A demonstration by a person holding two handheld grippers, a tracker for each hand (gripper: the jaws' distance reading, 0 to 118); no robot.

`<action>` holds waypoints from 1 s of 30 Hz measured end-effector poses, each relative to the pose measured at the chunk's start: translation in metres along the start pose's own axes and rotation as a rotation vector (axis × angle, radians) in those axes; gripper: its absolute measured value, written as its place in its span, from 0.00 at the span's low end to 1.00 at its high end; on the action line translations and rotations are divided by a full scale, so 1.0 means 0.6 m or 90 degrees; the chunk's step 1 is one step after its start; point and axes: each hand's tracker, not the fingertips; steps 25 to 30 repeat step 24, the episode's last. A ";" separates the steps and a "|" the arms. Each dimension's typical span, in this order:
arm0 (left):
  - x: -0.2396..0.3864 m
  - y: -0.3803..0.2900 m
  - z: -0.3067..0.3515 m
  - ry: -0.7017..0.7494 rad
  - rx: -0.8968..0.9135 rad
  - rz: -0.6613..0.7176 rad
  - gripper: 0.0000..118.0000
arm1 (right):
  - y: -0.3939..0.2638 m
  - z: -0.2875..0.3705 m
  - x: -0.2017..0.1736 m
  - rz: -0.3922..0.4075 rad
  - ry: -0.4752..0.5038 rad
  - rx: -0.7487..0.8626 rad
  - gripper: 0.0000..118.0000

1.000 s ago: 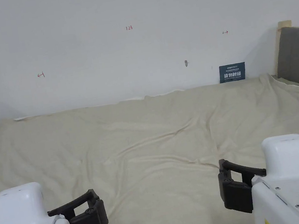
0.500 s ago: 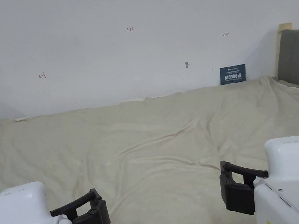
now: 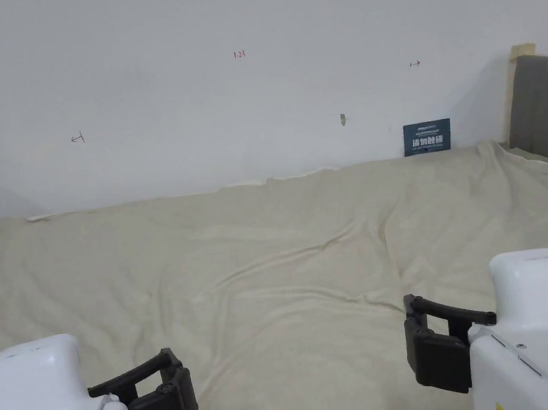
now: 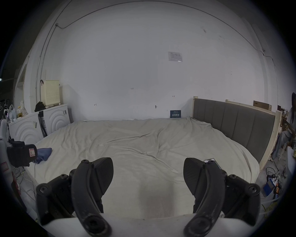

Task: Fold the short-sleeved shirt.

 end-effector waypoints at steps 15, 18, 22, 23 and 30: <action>-0.003 0.001 0.000 -0.002 -0.002 0.007 1.00 | 0.001 0.003 0.002 0.000 0.019 -0.008 0.78; -0.003 0.000 -0.001 -0.004 -0.004 0.007 1.00 | 0.001 0.004 0.001 0.000 0.020 -0.008 0.78; -0.004 -0.001 -0.001 -0.003 -0.005 0.007 1.00 | 0.000 0.004 -0.001 0.002 0.020 -0.011 0.78; -0.004 -0.001 -0.001 -0.003 -0.005 0.007 1.00 | 0.000 0.004 -0.001 0.001 0.021 -0.014 0.78; -0.004 -0.001 0.000 -0.003 -0.004 0.007 1.00 | 0.000 0.004 0.000 -0.003 0.027 -0.018 0.78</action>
